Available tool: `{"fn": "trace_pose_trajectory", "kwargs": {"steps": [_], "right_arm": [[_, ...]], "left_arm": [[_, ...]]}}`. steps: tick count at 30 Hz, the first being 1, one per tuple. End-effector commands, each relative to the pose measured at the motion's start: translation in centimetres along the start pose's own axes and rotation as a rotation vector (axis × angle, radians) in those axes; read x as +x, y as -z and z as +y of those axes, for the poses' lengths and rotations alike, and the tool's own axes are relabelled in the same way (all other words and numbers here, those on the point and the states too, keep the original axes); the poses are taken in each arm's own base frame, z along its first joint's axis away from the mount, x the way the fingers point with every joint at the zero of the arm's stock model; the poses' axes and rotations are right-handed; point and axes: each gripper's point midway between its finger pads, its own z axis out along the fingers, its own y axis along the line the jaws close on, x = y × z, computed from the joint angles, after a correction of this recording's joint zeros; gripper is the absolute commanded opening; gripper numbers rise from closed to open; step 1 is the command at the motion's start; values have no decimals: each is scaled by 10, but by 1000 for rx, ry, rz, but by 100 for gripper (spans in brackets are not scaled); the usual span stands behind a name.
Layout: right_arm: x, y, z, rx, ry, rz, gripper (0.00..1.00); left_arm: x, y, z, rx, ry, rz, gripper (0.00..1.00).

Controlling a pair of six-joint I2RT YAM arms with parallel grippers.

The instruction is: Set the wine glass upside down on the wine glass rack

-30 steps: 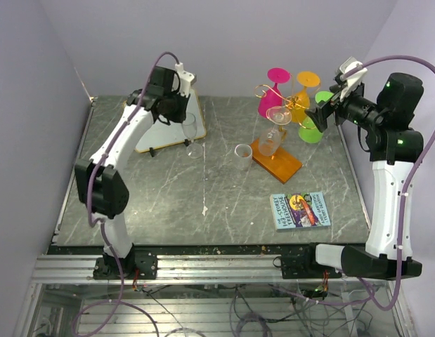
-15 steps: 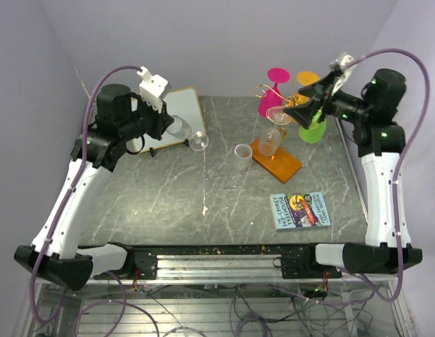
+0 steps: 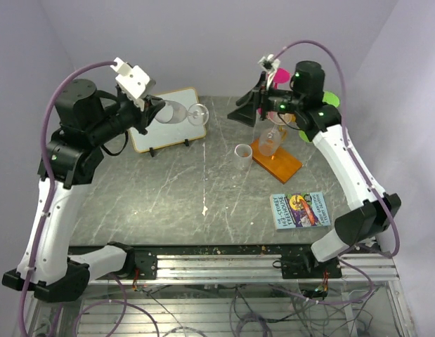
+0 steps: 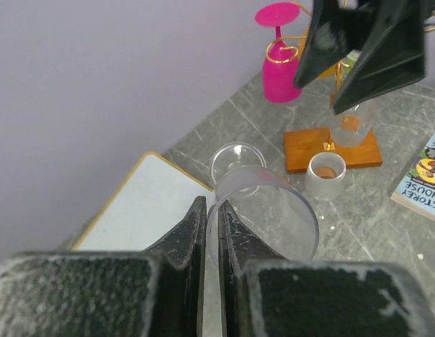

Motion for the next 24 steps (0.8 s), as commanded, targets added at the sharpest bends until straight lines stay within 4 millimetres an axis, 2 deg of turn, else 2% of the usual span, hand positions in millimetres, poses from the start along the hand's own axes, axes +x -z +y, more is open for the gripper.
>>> {"fn": "trace_pose_trajectory", "kwargs": {"steps": [1,6,12,16,21,24], "right_arm": [[-2,-27,6,5,-53,-4,74],[10,-52,21,-69,-78,19,71],[13,-64,27,-120,-114,11,67],[13,-68,31,-166,-145,6,58],[13,-69,38,-216,-177,1,41],[16,-70,39,-236,-205,1,39]], "left_arm": [[-34,29,-6,21,-145,-83,7],[-46,44,-13,17,-202,-156,7],[-47,49,-30,93,-200,-193,7],[-49,49,-33,109,-191,-205,7],[-46,46,-33,120,-186,-204,7],[-47,44,-32,116,-183,-205,7]]}}
